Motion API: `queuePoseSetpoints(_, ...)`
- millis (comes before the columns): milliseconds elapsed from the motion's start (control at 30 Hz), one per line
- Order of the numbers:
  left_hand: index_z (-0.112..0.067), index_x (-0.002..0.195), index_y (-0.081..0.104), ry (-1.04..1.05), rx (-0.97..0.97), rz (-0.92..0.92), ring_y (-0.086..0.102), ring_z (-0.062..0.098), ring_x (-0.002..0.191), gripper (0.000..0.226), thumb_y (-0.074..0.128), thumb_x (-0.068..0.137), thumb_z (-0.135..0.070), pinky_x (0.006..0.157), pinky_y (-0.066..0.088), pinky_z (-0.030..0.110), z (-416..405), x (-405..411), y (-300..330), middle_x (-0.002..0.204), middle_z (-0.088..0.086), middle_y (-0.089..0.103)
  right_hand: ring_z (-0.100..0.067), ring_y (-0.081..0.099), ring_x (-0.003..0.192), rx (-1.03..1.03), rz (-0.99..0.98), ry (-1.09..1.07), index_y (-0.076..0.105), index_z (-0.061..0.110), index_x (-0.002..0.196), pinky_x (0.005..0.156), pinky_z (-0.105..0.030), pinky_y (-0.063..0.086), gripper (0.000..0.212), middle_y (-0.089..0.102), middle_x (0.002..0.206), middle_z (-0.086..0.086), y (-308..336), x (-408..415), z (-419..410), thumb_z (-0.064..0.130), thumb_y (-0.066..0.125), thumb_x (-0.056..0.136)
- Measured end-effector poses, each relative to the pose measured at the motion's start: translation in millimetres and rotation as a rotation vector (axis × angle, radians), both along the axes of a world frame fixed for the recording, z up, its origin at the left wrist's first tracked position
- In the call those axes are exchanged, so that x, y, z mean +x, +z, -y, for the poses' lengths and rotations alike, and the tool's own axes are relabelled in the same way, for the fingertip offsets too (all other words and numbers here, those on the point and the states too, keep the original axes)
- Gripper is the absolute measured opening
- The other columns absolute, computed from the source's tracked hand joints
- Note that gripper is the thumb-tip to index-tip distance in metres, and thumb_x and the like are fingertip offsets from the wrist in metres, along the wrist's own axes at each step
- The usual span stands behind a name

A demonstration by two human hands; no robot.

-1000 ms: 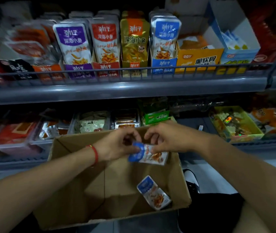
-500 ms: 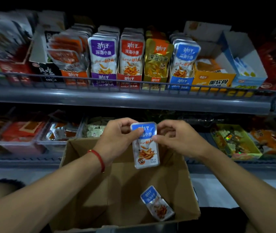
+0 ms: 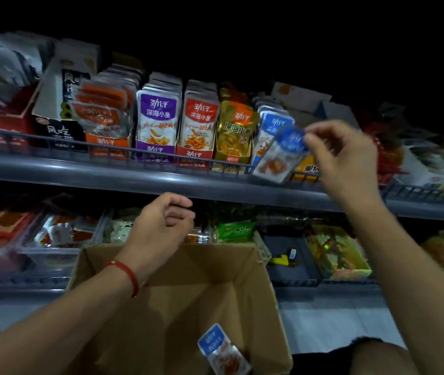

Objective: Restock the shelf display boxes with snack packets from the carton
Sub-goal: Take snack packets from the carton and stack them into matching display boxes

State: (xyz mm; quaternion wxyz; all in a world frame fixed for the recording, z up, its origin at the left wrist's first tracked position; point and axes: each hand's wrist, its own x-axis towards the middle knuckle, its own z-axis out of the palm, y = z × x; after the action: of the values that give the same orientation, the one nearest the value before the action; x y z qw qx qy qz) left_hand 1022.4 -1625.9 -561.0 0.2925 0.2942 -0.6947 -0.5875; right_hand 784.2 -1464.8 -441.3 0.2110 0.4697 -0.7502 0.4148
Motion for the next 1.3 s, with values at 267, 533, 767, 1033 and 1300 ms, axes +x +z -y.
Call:
queuePoseSetpoints(267,-0.026,0.105,0.062,-0.040,-0.072,0.032,0.065,0.007,0.081,0.030,0.062,0.091,0.000,0.071,0.058,0.029,-0.5,3.8,3.6,0.098,0.000,0.070,0.014,0.056,0.082,-0.021,-0.096,-0.100,0.069,0.012,0.112,0.072,-0.001,0.042,0.018,0.062,0.102,0.009,43.4,-41.8,37.2,0.023,0.060,0.102)
queuePoseSetpoints(533,-0.033,0.104,0.061,-0.032,-0.116,0.065,0.065,0.004,0.083,0.035,0.065,0.089,-0.003,0.073,0.058,0.032,4.1,6.6,4.5,0.097,-0.006,0.070,-0.011,0.064,0.085,0.191,-0.069,-0.110,0.070,0.016,0.107,0.077,-0.024,0.056,0.013,0.066,0.093,0.006,26.4,-46.6,57.7,0.025,0.063,0.101)
queuePoseSetpoints(767,-0.034,0.109,0.059,-0.040,-0.146,0.092,0.062,-0.004,0.088,0.037,0.066,0.089,-0.004,0.072,0.052,0.022,2.0,8.6,4.8,0.100,-0.009,0.068,0.008,0.056,0.075,0.244,-0.030,-0.122,0.071,0.017,0.113,0.066,-0.001,0.044,0.018,0.065,0.099,0.008,10.2,-53.7,65.3,0.025,0.067,0.098)
queuePoseSetpoints(1033,-0.036,0.108,0.058,-0.038,-0.156,0.114,0.063,-0.001,0.088,0.038,0.067,0.088,-0.004,0.075,0.056,0.026,3.1,6.5,4.0,0.101,-0.010,0.068,-0.002,0.049,0.076,0.231,-0.147,-0.182,0.068,0.012,0.123,0.070,0.005,0.030,0.028,0.061,0.123,-0.009,4.9,-51.2,73.7,0.015,0.070,0.095)
queuePoseSetpoints(1300,-0.036,0.109,0.058,-0.039,-0.182,0.146,0.062,-0.002,0.090,0.039,0.068,0.088,-0.005,0.079,0.057,0.033,3.3,4.9,-1.5,0.102,-0.011,0.068,-0.003,0.047,0.086,0.205,-0.217,-0.152,0.065,0.010,0.129,0.075,0.007,0.027,0.035,0.058,0.125,-0.013,2.9,-46.9,66.9,0.014,0.069,0.095)
